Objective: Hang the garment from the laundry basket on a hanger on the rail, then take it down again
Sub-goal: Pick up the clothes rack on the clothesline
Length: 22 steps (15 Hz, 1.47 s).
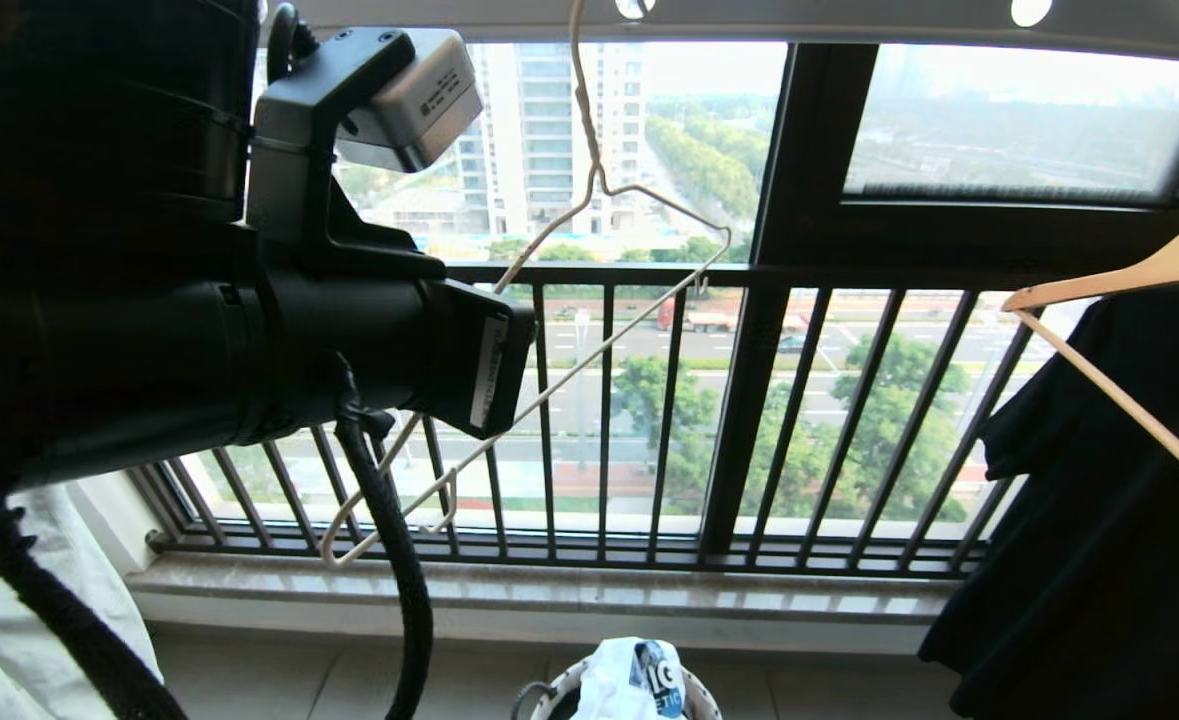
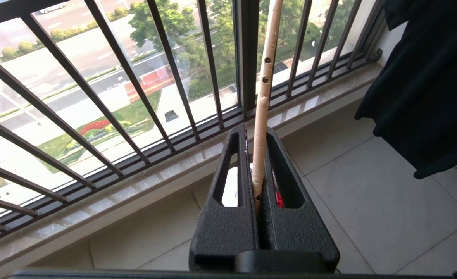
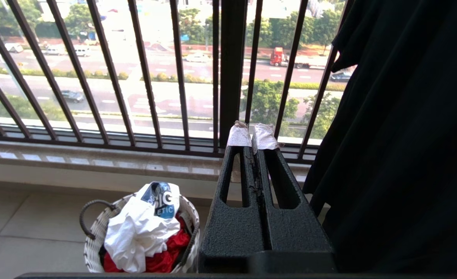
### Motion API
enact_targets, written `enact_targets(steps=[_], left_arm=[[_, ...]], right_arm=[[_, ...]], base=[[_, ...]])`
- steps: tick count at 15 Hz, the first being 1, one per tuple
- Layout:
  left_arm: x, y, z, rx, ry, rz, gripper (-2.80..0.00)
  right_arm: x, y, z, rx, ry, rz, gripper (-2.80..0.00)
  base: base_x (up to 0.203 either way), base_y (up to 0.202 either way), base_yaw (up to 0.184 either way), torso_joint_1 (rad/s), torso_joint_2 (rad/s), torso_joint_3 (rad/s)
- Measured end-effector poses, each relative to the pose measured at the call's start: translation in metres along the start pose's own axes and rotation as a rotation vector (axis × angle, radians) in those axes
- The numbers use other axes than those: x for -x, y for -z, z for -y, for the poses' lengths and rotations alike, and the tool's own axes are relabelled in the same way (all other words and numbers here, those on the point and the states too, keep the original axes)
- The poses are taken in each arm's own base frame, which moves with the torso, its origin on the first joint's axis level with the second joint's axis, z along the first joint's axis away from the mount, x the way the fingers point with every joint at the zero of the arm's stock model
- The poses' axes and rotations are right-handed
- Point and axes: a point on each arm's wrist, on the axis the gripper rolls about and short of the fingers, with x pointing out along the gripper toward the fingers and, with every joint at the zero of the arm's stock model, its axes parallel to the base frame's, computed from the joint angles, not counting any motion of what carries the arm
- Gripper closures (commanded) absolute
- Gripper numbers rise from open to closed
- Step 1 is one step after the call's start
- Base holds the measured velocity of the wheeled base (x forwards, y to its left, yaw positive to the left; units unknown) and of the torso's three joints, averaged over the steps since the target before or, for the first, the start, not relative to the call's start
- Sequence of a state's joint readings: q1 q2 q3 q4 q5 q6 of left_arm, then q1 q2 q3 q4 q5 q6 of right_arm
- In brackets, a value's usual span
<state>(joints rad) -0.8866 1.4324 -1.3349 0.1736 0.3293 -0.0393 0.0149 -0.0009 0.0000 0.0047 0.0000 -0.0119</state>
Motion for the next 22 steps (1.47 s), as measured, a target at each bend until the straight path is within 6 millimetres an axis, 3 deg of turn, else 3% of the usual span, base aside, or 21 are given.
enact_targets(steps=[8,14,22], left_arm=[[0.027,-0.003,-0.009,0.002,0.003,0.048,0.00],[0.057,0.013,-0.020,-0.014,0.011,0.055,0.00],[0.090,0.073,-0.029,-0.075,0.040,-0.112,0.00]], right_arm=[[0.000,0.000,0.000,0.000,0.000,0.000,0.00],[0.000,0.000,0.000,0.000,0.000,0.000,0.00],[0.000,0.000,0.000,0.000,0.000,0.000,0.00]], base=[[0.000,0.000,0.000,0.000,0.00,0.000],[0.000,0.000,0.000,0.000,0.00,0.000],[0.000,0.000,0.000,0.000,0.00,0.000]])
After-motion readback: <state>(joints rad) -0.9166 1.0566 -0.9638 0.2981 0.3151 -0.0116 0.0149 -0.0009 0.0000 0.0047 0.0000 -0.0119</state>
